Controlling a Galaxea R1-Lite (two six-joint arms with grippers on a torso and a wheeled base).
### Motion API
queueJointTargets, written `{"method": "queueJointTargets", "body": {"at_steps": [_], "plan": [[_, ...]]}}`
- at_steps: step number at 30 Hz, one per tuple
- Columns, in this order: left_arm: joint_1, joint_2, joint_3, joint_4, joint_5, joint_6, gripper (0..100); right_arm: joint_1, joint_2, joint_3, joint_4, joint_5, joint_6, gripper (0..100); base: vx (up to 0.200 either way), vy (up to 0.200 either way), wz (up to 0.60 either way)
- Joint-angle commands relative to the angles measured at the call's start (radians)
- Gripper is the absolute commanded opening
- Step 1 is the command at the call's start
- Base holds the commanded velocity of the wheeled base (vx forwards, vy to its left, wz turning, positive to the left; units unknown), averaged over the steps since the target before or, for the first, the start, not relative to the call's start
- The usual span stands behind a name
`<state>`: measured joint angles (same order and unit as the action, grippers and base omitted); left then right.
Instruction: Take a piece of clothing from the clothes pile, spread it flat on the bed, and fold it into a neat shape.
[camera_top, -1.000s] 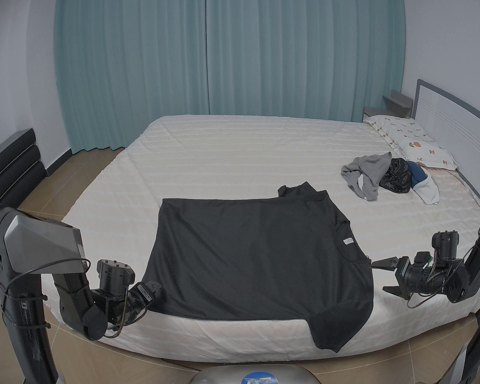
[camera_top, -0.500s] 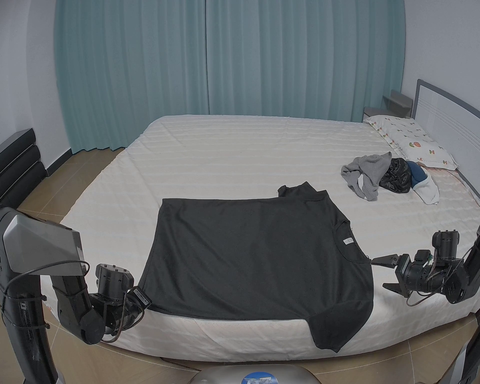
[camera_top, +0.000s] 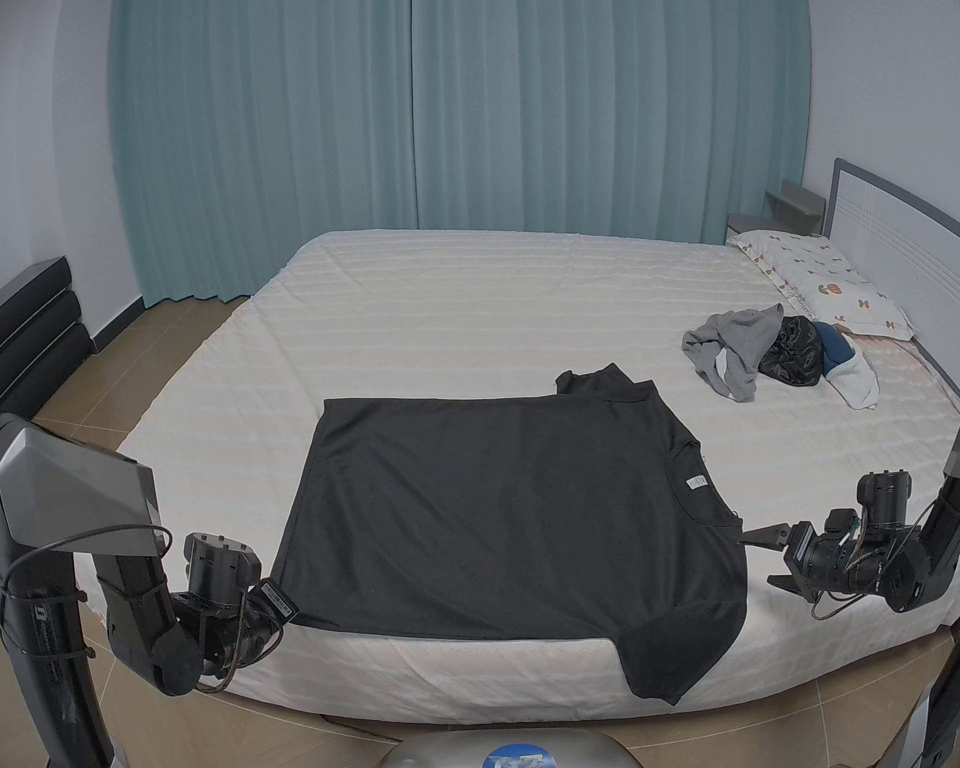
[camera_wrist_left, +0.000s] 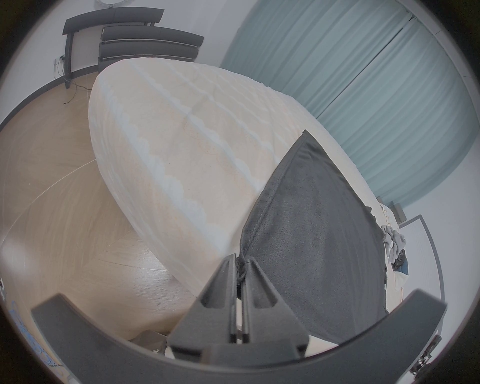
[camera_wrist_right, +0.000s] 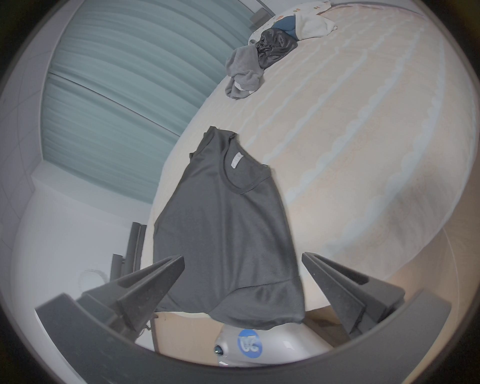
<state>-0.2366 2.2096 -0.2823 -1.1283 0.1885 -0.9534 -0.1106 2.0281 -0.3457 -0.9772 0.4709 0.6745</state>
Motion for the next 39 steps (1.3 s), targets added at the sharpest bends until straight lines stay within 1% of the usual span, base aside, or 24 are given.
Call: {"method": "queueJointTargets", "body": {"at_steps": [1, 4, 5, 6, 11, 13, 15, 18, 19, 33, 36, 39], "plan": [[0.006, -0.001, 0.006, -0.001, -0.001, -0.002, 0, 0.026, 0.084, -0.010, -0.001, -0.047, -0.029, 100, 0.000, 0.000, 0.00], [0.006, 0.001, 0.012, -0.001, -0.001, -0.004, 0, 0.049, 0.146, -0.027, -0.026, -0.101, -0.046, 100, 0.000, 0.000, 0.00], [0.006, 0.001, 0.012, -0.001, -0.001, -0.004, 0, 0.049, 0.149, -0.029, -0.028, -0.103, -0.046, 100, 0.000, 0.000, 0.00], [0.008, 0.001, 0.012, -0.001, -0.003, -0.005, 0, 0.051, 0.178, -0.039, -0.063, -0.121, -0.046, 100, 0.000, 0.000, 0.00], [0.020, 0.002, 0.011, -0.001, -0.012, -0.005, 0, 0.051, 0.231, -0.071, -0.112, -0.124, -0.026, 100, 0.000, 0.000, 0.00], [0.020, 0.002, 0.012, -0.001, -0.014, -0.005, 0, 0.051, 0.233, -0.088, -0.118, -0.123, 0.017, 100, 0.000, 0.000, 0.00], [0.022, 0.002, 0.012, -0.001, -0.014, -0.005, 0, 0.057, 0.236, -0.105, -0.121, -0.118, 0.085, 100, 0.000, 0.000, 0.00], [0.022, 0.002, 0.012, -0.001, -0.014, -0.007, 0, 0.069, 0.254, -0.118, -0.129, -0.121, 0.103, 100, 0.000, 0.000, 0.00], [0.022, 0.002, 0.012, -0.001, -0.014, -0.007, 0, 0.071, 0.259, -0.116, -0.133, -0.121, 0.103, 0, 0.000, 0.000, 0.00], [0.022, -0.002, 0.022, -0.001, -0.014, -0.007, 0, 0.057, 0.245, -0.167, -0.146, -0.135, 0.111, 0, 0.000, 0.000, 0.00], [0.022, -0.002, 0.020, -0.001, -0.014, -0.007, 0, 0.057, 0.216, -0.213, -0.127, -0.167, 0.108, 0, 0.000, 0.000, 0.00], [0.022, 0.001, 0.018, -0.002, -0.014, -0.007, 0, 0.065, 0.222, -0.249, -0.124, -0.173, 0.103, 0, 0.000, 0.000, 0.00]]}}
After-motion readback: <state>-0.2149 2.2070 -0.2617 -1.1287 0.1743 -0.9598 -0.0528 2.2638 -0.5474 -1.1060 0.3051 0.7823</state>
